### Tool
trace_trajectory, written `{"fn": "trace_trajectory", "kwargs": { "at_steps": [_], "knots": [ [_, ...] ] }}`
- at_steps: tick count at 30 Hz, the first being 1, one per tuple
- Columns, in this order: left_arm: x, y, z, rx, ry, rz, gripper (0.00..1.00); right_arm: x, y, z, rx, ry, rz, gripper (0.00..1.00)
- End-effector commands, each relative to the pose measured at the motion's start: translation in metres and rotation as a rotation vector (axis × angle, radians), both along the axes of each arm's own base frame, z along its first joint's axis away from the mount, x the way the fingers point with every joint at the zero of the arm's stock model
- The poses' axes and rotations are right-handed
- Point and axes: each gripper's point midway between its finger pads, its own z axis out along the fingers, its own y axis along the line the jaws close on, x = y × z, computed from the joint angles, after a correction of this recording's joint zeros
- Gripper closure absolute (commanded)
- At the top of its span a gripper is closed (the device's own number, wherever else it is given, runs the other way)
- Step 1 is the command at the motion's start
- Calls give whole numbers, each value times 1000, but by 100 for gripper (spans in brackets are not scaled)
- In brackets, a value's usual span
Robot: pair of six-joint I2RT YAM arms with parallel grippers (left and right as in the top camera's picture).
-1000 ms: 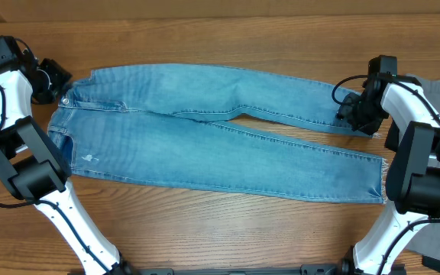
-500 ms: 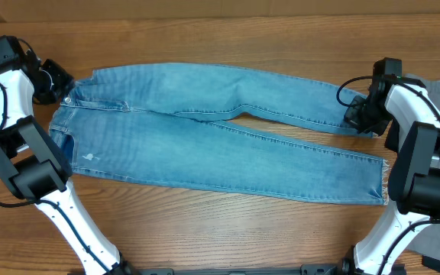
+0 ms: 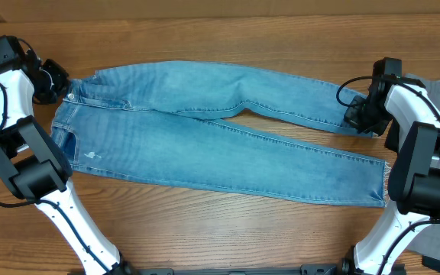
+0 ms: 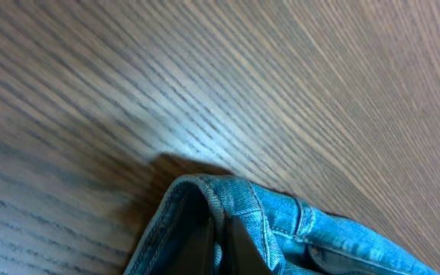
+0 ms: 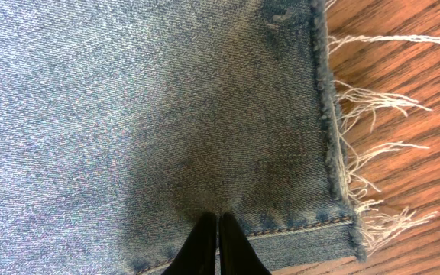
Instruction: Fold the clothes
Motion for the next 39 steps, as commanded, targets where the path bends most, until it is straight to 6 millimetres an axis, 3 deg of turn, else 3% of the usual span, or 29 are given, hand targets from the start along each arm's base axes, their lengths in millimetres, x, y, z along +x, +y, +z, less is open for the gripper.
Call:
{"fn": "trace_trajectory", "kwargs": {
  "at_steps": [1, 4, 11, 16, 19, 22, 25, 28, 29, 30, 31, 34, 36, 37, 39],
  "knots": [
    [11, -16, 4, -55, -54, -54, 95, -18, 3, -27, 2, 79, 3, 96],
    [16, -20, 10, -92, -94, -69, 92, -18, 3, -27, 2, 79, 3, 96],
    [16, -19, 10, -88, -93, -65, 96, -18, 3, -28, 1, 76, 3, 96],
    [31, -7, 35, -152, -204, -24, 96, -20, -1, -30, -20, 79, 0, 96],
    [34, 23, 65, -197, -294, 35, 96, -22, -3, -31, -31, 85, -1, 96],
    [26, 67, 85, -177, -343, 117, 96, -22, -3, -31, -31, 85, 0, 96],
    [15, 94, 93, -159, -367, 156, 96, -22, -2, -31, -31, 86, 0, 96],
    [10, 105, 93, -146, -372, 166, 96, -21, -3, -31, -31, 84, 0, 96],
    [9, 110, 94, -130, -380, 162, 94, -21, -3, -31, -32, 82, 0, 96],
    [7, 116, 96, -109, -388, 163, 76, -20, -3, -31, -32, 80, -1, 96],
    [5, 122, 96, -93, -388, 171, 65, -20, -3, -31, -33, 77, -1, 96],
    [-1, 133, 96, -71, -390, 183, 60, -18, -3, -31, -34, 72, -1, 96],
    [0, 135, 101, -72, -416, 165, 41, -19, -3, -31, -34, 72, -1, 96],
    [2, 133, 106, -80, -442, 142, 36, -19, -3, -31, -34, 72, -1, 96],
    [6, 123, 115, -123, -484, 93, 35, -18, -3, -31, -33, 72, -1, 96]
  ]
}}
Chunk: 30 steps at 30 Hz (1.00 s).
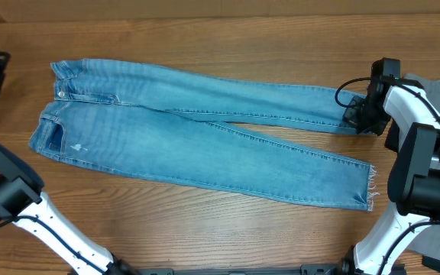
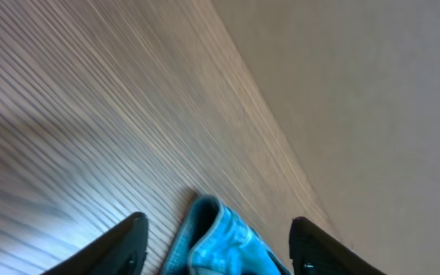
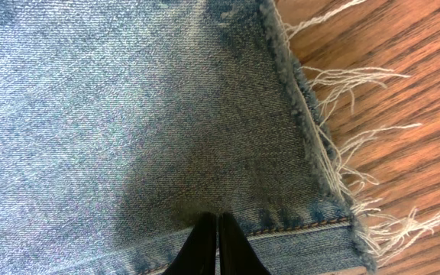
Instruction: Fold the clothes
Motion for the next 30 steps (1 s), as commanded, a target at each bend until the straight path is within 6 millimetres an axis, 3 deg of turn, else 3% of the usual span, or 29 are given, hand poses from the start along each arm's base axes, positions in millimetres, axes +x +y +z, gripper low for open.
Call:
{"fn": "trace_trajectory", "kwargs": {
  "at_steps": [1, 6, 9, 10, 13, 15, 20, 24, 25, 30],
  "knots": [
    [7, -11, 24, -9, -92, -94, 36, -20, -5, -31, -23, 87, -8, 96],
    [5, -42, 6, -49, -2, -147, 39, -21, -4, -31, -19, 92, -7, 96],
    [7, -70, -12, -15, 90, -200, 50, -20, -1, -31, -1, 86, -6, 95],
    [8, -80, -15, -2, 108, -225, 57, -20, 0, -31, 3, 85, -5, 93],
    [8, -110, -29, 30, 190, -285, 95, -20, 0, -31, 5, 85, -5, 92],
    [1, -114, -43, 68, 291, -258, 96, -19, 0, -31, 4, 84, -5, 82],
    [-26, -119, -66, 126, 508, -216, 96, -16, -1, -31, 1, 71, -5, 44],
    [-41, -129, -72, 92, 573, -236, 96, -14, -1, -31, 0, 62, -5, 38],
    [-52, -134, -75, 72, 616, -250, 96, -13, -3, -31, -10, 58, -7, 32],
    [-86, -128, -84, 126, 779, -262, 95, -8, -18, -29, -73, 36, -26, 25]
  ]
}}
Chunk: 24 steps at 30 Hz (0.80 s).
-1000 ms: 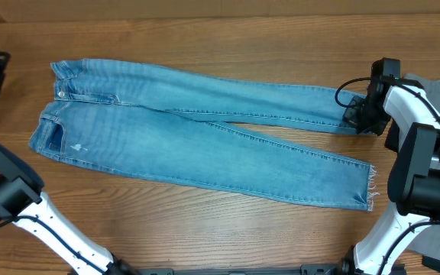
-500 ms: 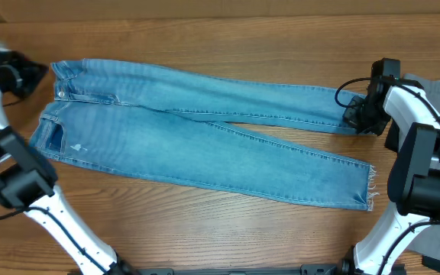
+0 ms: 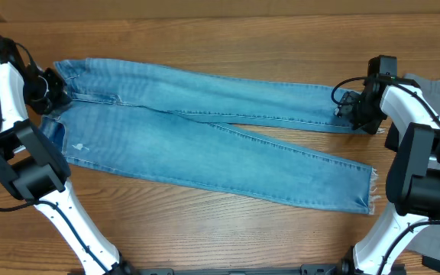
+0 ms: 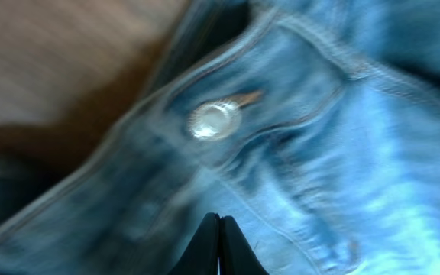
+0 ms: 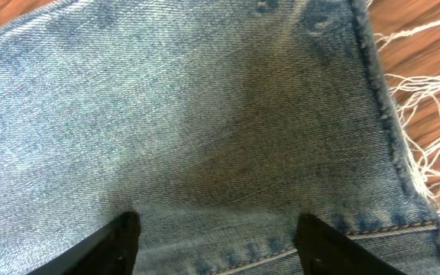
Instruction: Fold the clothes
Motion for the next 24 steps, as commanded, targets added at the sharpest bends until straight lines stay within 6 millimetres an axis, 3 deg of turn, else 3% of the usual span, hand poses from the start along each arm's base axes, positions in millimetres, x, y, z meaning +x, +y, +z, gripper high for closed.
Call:
{"fn": "trace_trajectory", "kwargs": {
  "at_steps": [1, 6, 12, 16, 19, 21, 24],
  "knots": [
    [-24, 18, -3, 120, 113, -40, 95, -19, -29, -32, -79, 76, -52, 24],
    [-47, 17, -4, 131, 210, -70, 91, 1, -34, -29, -22, -23, -75, 20],
    [-60, 13, -4, 113, 260, -88, 92, 9, -53, -25, -11, -84, -117, 15],
    [-69, 10, -9, 116, 304, -108, 92, 17, -48, -23, 69, -129, -102, 15],
    [-63, 8, -9, 106, 271, -114, 96, 28, -38, -18, 116, -180, -37, 15],
    [-48, 8, 8, 103, 194, -117, 96, 40, -34, -8, 144, -220, -29, 16],
    [-19, 10, 65, 149, 25, -112, 96, 61, -32, 23, 176, -288, -7, 18]
  ]
}}
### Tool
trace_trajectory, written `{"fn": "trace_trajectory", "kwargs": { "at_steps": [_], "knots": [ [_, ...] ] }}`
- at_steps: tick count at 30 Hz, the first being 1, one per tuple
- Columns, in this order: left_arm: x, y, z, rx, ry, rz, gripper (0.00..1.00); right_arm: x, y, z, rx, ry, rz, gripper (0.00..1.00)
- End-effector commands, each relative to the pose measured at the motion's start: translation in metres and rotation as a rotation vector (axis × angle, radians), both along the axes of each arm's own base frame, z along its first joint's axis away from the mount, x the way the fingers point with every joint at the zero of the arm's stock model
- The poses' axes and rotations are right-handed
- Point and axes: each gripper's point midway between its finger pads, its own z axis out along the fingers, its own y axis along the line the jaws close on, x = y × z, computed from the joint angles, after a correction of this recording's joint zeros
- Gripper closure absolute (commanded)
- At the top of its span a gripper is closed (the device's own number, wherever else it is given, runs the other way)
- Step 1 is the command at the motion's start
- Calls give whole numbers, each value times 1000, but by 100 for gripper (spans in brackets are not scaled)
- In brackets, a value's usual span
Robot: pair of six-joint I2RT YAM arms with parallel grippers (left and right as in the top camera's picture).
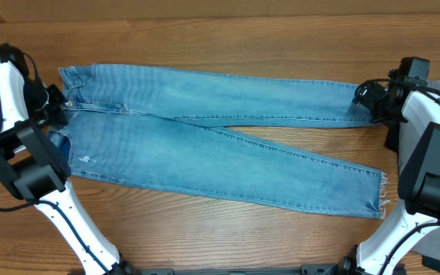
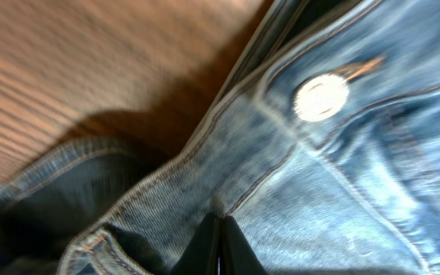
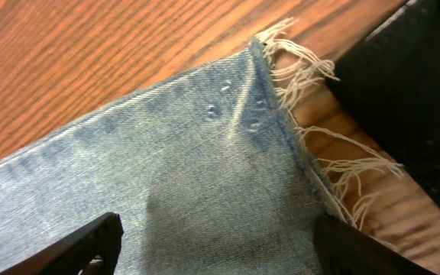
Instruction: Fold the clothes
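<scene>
Blue jeans (image 1: 220, 145) lie flat across the wooden table (image 1: 205, 30), waistband to the left and both legs running right. My left gripper (image 1: 52, 107) is at the waistband's left edge. The left wrist view shows it (image 2: 220, 229) shut on the denim just below the metal button (image 2: 321, 97). My right gripper (image 1: 367, 99) is at the end of the upper leg. In the right wrist view it (image 3: 216, 244) stands wide open over the cloth beside the frayed hem (image 3: 312, 145), gripping nothing.
A grey cloth (image 1: 438, 88) lies at the table's right edge behind the right arm. A dark object (image 3: 411, 92) sits just past the frayed hem. The lower leg's frayed end (image 1: 380, 200) is near the right arm's base.
The jeans have shifted to the right, and the upper leg now reaches farther right. My right gripper, still open, is farther right at the hem. My left gripper stays shut on the waistband, slightly nearer.
First both grippers were shut on the jeans, left on the waistband and right on the upper leg's hem, with the legs bowed. Then the left was open off to the far left and the jeans lay straighter. Later it was shut by the button and the right had opened.
</scene>
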Motion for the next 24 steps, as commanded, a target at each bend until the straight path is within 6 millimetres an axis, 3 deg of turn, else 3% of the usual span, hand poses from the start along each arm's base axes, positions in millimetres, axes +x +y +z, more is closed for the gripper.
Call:
{"fn": "trace_trajectory", "kwargs": {
  "at_steps": [1, 5, 7, 9, 11, 13, 15, 22, 24],
  "knots": [
    [40, 3, 87, 70, -258, -44, 96, 25, 13, 24, 76, -64, 59, 20],
    [69, -18, 152, 143, -446, -112, 96, 35, 22, 66, 73, -73, 84, 22],
    [85, -38, 166, 169, -504, -162, 96, 32, 40, 84, 96, -59, 130, 23],
    [96, -57, 164, 194, -508, -204, 96, 24, 62, 96, 135, -30, 189, 25],
    [105, -71, 155, 215, -493, -239, 96, 7, 87, 101, 182, 37, 226, 36],
    [116, -92, 138, 236, -468, -302, 96, -12, 113, 100, 227, 117, 267, 60],
    [123, -109, 121, 242, -440, -361, 96, -28, 133, 96, 242, 189, 300, 96],
    [127, -140, 47, 233, -288, -439, 96, -70, 194, 92, 266, 356, 435, 96],
    [125, -140, 29, 218, -255, -435, 96, -78, 225, 96, 302, 348, 558, 96]
  ]
}}
